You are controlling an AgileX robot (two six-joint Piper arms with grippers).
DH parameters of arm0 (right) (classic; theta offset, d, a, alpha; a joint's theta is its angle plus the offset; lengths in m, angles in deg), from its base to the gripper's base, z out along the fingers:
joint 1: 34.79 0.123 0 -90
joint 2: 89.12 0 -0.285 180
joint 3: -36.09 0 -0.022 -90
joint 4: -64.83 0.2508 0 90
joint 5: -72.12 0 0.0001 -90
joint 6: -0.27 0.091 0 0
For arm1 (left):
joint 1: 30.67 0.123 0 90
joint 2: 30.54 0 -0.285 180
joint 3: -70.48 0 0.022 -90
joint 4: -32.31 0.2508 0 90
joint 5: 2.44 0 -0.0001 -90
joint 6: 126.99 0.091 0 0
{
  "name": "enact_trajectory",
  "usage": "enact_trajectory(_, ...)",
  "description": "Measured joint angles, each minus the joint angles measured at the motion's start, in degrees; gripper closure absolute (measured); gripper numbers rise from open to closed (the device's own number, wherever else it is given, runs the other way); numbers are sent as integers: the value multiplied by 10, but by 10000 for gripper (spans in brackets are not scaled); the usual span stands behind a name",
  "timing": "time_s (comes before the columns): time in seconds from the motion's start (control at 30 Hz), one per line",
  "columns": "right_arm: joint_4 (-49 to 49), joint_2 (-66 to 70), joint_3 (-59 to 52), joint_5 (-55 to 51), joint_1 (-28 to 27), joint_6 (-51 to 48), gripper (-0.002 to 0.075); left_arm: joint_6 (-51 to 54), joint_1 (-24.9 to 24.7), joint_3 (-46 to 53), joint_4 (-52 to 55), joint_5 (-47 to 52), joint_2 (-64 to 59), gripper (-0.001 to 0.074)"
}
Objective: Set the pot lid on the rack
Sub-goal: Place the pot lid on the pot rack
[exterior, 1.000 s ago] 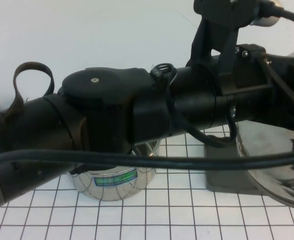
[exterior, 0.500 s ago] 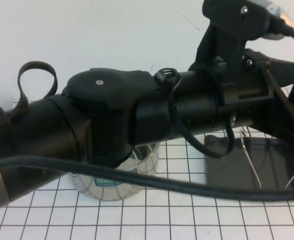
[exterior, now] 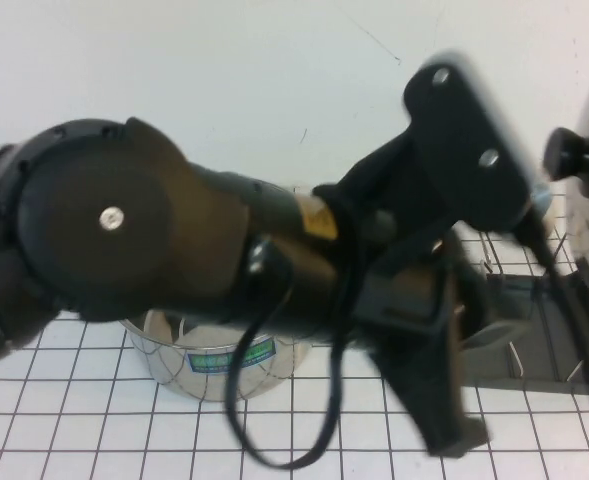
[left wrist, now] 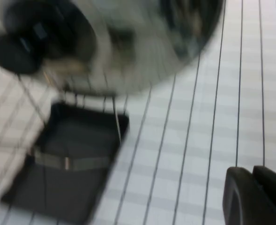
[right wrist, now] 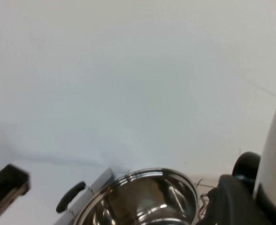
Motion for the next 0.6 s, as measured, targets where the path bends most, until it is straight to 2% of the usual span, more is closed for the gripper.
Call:
enact_trajectory(0.1, -1, 70, 38, -34, 0, -43, 636, -108, 0, 0, 103, 53, 13, 731)
enact_trajectory(0.23, -1, 162, 71, -42, 0, -65, 636, -221, 0, 0, 208, 74, 33, 734)
enact_trajectory(0.43, -2, 240, 76, -31, 8, -73, 636, -276, 0, 7, 270, 78, 58, 735)
enact_trajectory(0.6, -2, 254, 76, 23, 52, -104, 636, -285, 0, 34, 278, 77, 63, 736)
